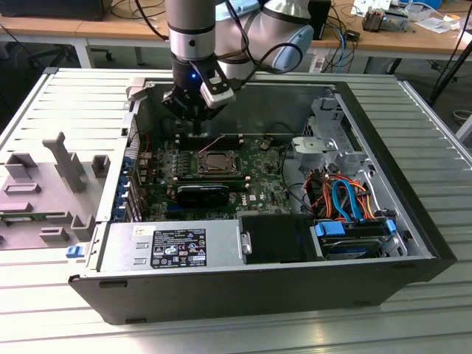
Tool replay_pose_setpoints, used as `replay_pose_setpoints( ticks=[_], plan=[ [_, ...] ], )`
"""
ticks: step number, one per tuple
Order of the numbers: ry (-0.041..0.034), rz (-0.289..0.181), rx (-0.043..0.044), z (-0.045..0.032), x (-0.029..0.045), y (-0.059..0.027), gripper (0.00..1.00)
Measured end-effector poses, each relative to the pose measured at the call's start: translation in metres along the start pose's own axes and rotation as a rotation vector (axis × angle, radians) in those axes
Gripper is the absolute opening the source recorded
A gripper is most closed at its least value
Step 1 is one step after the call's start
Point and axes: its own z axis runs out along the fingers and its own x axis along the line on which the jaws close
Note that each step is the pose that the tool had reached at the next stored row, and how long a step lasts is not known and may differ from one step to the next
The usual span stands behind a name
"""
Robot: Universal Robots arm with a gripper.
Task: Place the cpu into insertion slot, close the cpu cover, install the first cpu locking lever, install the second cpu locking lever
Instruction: 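Install the first cpu locking lever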
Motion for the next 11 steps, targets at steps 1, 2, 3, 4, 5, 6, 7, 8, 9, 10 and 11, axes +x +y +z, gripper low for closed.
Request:
replay_pose_setpoints(
  ticks=[1,2,3,4,5,6,7,8,9,10,11],
  plan=[
    [0.0,0.0,0.0,0.0009,-0.0006,0.0,0.11],
    [0.0,0.0,0.0,0.002,-0.0011,0.0,0.11],
    [0.0,0.0,0.0001,0.0032,-0.0016,-0.0001,0.11],
    [0.0,0.0,0.0,0.0042,-0.0018,-0.0002,0.11],
    [0.0,0.0,0.0,0.0051,-0.002,-0.0004,0.11],
    [0.0,0.0,0.0,0.0061,-0.0021,-0.0008,0.11],
    [0.0001,0.0,0.0001,0.0071,-0.0023,-0.0014,0.11],
    [0.0,0.0,0.0001,0.0087,-0.0025,-0.0026,0.11],
    [0.0,0.0,0.0,0.0115,-0.0031,-0.0032,0.11],
    [0.0,0.0,0.0,0.0139,-0.0034,-0.0035,0.11],
    [0.0,0.0,0.0001,0.0163,-0.0035,-0.0037,0.11]
  ],
)
